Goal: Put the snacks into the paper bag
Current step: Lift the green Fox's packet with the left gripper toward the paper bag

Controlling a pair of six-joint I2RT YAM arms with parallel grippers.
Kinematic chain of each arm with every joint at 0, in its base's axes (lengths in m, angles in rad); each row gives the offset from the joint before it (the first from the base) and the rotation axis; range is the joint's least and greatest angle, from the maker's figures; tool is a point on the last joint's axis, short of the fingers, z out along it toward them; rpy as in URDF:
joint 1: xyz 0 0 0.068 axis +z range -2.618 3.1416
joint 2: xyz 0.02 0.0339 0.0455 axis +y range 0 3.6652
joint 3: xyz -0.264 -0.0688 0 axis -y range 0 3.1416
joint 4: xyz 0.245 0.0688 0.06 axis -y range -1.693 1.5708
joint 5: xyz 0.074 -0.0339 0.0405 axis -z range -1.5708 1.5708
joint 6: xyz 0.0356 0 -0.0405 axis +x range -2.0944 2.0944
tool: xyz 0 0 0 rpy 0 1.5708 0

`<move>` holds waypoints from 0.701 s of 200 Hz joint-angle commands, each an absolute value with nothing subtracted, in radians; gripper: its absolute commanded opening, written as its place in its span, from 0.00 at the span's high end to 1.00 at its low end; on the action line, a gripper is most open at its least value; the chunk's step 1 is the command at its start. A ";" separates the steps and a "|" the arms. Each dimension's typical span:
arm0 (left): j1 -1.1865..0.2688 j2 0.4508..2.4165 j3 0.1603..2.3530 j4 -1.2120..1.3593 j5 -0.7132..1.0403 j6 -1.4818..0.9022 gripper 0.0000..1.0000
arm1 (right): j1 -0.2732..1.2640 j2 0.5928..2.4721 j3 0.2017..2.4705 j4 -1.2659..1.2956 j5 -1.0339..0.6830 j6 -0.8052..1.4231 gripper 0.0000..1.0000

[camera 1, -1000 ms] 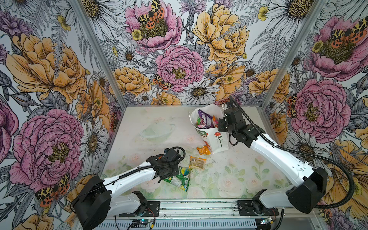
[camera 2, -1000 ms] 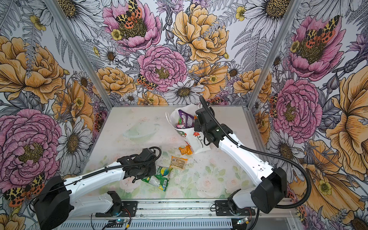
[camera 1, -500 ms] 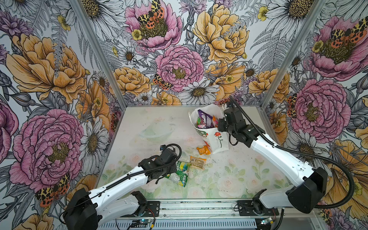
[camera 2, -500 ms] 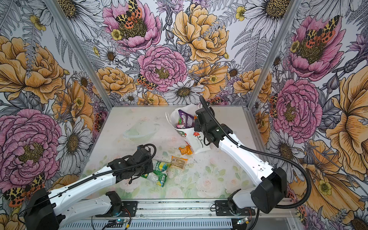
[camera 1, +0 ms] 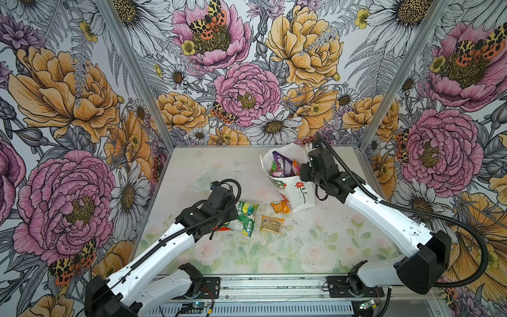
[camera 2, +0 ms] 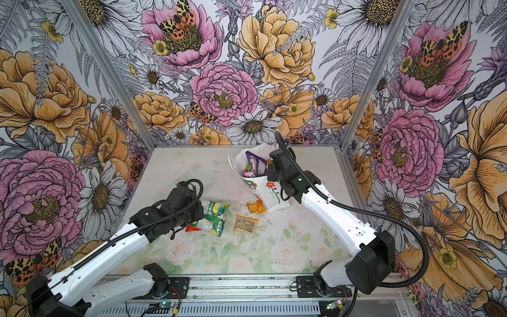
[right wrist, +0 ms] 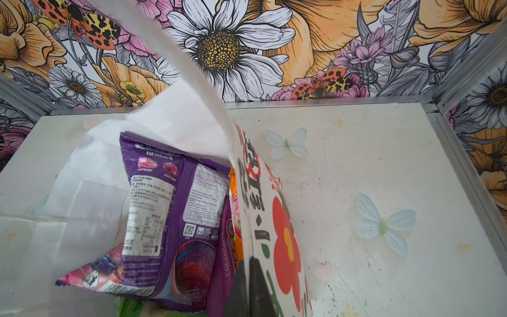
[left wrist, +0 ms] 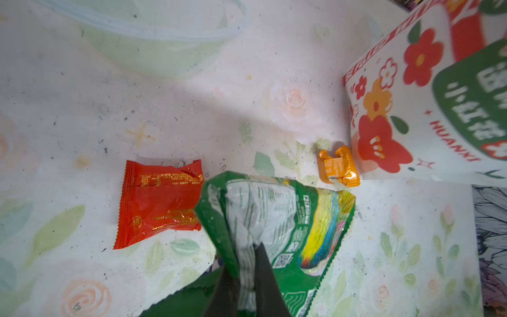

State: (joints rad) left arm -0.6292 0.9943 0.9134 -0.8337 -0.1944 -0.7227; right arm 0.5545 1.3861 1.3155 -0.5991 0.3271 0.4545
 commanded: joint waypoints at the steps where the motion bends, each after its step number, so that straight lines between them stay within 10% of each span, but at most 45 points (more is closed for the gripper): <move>1: -0.607 1.015 1.052 -0.892 -0.201 -0.641 1.00 | 0.550 1.366 1.345 -0.579 0.300 0.454 1.00; 140: -0.606 1.258 1.804 -0.965 -0.239 -0.460 1.00 | 0.573 1.398 1.391 -0.578 0.256 0.462 1.00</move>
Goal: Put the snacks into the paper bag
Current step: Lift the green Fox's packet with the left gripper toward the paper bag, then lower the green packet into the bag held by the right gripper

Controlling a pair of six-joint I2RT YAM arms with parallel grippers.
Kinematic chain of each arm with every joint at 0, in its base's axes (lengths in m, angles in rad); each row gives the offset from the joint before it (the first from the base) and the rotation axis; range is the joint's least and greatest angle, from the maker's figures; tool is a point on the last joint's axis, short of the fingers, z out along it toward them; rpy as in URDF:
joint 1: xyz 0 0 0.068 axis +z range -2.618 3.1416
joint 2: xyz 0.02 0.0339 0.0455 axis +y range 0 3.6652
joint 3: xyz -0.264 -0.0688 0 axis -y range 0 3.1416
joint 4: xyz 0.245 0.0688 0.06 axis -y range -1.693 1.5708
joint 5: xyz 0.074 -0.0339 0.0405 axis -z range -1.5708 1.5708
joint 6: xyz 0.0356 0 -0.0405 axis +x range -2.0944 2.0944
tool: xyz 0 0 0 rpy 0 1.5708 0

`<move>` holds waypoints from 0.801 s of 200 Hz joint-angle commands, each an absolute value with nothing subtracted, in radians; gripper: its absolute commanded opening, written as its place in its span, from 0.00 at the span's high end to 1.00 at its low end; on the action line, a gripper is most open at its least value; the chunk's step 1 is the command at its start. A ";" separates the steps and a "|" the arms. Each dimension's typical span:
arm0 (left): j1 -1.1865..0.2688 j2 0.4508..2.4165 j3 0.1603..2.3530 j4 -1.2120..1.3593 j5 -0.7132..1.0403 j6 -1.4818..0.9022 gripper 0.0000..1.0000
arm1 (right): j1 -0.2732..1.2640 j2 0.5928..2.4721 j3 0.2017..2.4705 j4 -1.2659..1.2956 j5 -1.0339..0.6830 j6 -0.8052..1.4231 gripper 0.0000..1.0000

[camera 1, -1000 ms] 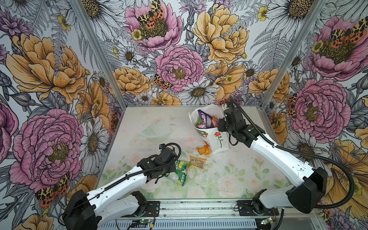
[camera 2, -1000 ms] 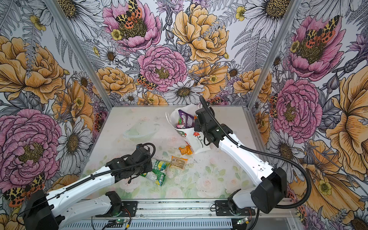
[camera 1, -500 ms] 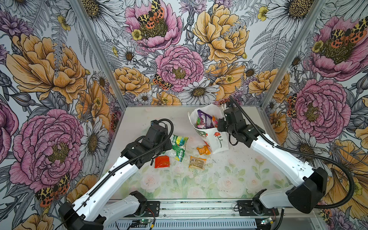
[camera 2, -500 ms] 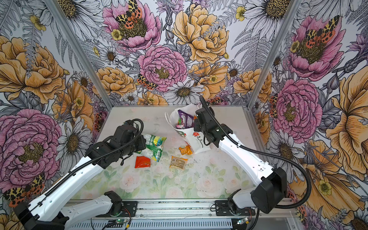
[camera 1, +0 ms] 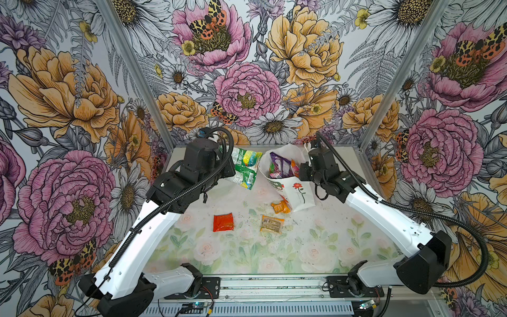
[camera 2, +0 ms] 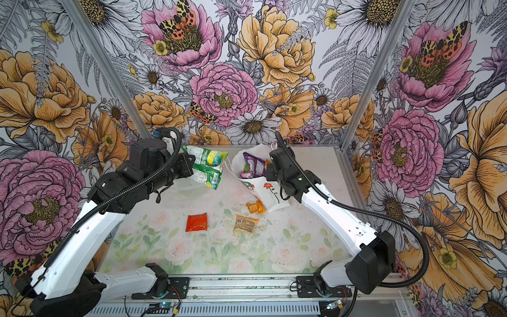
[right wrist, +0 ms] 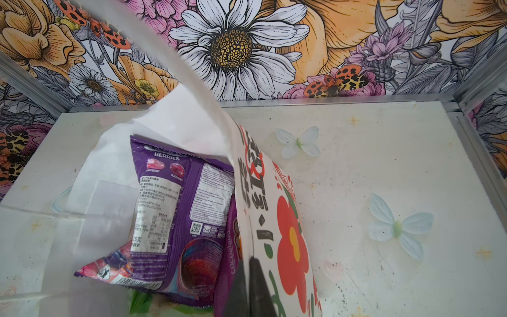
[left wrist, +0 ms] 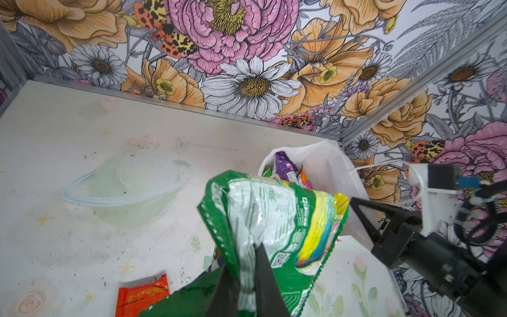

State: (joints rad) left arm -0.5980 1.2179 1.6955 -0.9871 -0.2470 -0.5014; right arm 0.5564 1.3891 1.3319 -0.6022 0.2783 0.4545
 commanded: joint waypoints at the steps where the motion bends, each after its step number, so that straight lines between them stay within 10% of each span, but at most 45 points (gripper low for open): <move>1: -0.607 1.262 1.810 -0.966 -0.237 -0.459 1.00 | 0.574 1.399 1.393 -0.578 0.256 0.462 1.00; 160: -0.687 1.804 2.247 -1.145 -0.265 -0.374 1.00 | 0.614 1.447 1.448 -0.578 0.225 0.465 1.00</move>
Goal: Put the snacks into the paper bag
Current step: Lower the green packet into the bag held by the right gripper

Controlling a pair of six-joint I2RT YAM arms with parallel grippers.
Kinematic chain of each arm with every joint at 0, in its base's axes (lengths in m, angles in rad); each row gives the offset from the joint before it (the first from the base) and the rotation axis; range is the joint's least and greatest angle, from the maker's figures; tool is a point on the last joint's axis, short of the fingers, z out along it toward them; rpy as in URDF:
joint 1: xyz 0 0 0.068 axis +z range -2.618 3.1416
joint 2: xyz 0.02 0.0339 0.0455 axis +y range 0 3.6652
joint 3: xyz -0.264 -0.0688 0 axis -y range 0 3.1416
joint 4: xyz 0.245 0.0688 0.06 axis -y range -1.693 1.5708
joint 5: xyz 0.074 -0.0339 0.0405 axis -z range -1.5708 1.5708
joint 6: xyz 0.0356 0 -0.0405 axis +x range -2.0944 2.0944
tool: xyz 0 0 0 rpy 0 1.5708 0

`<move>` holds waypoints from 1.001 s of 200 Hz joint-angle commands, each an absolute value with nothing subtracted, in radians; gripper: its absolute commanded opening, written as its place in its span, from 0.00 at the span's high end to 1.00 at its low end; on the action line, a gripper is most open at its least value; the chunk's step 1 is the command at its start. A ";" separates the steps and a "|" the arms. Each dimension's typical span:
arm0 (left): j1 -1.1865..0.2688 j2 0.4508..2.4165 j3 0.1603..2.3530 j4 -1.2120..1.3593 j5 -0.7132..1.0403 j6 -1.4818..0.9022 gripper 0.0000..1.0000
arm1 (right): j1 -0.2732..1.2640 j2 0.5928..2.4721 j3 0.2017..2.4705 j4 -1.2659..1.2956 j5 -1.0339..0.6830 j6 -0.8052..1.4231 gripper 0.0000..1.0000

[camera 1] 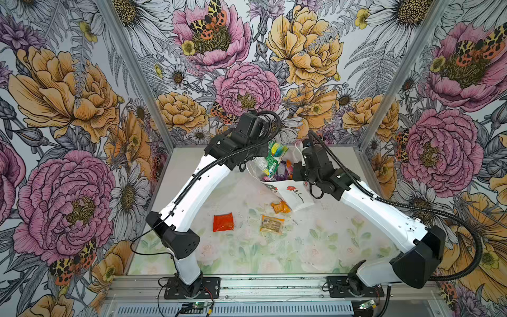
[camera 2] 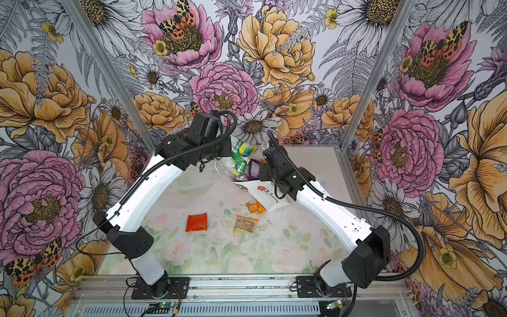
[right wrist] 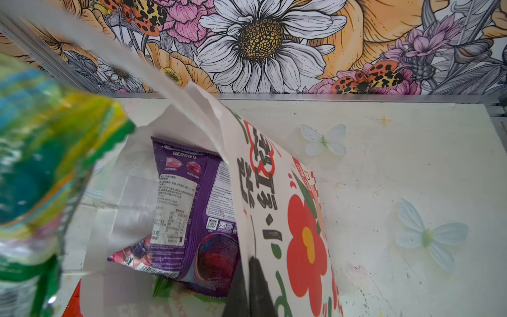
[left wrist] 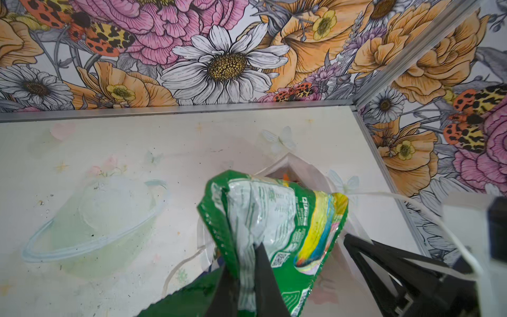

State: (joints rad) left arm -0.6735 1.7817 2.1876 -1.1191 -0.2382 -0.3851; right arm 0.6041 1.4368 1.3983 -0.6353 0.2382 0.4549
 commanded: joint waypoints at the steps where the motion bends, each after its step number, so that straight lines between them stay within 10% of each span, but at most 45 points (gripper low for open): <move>1: -0.688 1.805 2.248 -1.145 -0.265 -0.374 1.00 | 0.614 1.447 1.448 -0.578 0.224 0.465 1.00; 200: -0.747 2.065 2.391 -1.270 -0.317 -0.523 1.00 | 0.624 1.450 1.439 -0.577 0.232 0.471 1.00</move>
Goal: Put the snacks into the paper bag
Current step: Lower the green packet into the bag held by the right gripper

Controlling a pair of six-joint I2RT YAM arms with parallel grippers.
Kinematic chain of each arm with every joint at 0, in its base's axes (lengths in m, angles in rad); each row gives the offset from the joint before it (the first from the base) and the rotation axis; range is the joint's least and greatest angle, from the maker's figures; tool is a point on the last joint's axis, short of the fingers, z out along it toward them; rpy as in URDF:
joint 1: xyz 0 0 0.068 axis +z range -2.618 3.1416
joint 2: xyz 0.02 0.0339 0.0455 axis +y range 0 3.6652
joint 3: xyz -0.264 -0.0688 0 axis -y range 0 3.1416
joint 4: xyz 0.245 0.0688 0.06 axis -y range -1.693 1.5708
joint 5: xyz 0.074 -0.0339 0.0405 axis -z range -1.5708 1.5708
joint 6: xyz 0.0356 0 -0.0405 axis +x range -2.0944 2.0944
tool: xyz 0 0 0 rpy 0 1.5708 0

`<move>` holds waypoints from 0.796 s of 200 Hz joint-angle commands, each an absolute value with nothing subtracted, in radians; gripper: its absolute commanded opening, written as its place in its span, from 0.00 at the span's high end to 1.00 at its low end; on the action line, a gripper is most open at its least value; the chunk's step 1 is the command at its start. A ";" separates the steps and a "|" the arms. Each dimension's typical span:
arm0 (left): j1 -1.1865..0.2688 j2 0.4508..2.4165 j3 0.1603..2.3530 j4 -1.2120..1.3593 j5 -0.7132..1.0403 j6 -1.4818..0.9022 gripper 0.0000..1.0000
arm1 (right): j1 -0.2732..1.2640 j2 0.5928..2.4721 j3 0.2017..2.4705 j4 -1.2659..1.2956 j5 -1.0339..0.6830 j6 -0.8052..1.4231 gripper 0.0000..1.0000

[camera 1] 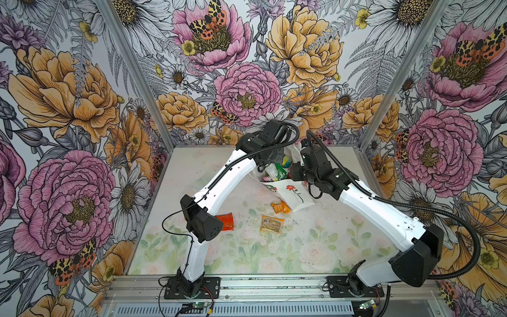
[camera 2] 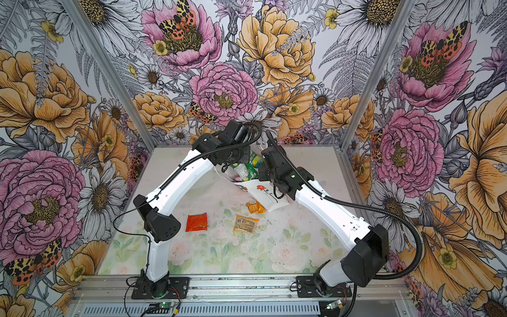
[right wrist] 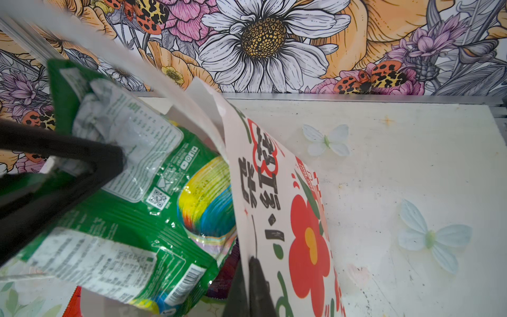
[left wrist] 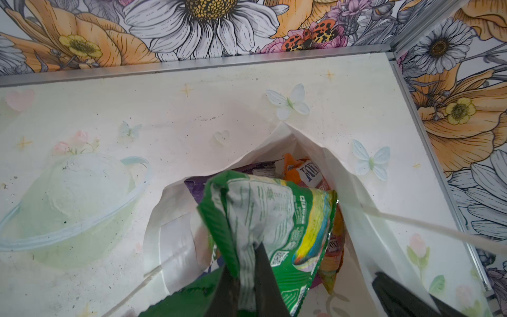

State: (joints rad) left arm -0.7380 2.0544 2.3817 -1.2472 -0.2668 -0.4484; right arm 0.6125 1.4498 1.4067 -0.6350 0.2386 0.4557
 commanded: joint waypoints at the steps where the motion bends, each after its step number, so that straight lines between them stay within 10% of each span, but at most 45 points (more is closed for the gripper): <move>1: -0.746 2.066 2.391 -1.270 -0.318 -0.524 1.00 | 0.623 1.450 1.438 -0.577 0.231 0.471 1.00; 159: -0.743 2.238 2.385 -1.254 -0.161 -0.585 0.97 | 0.623 1.406 1.405 -0.577 0.274 0.472 1.00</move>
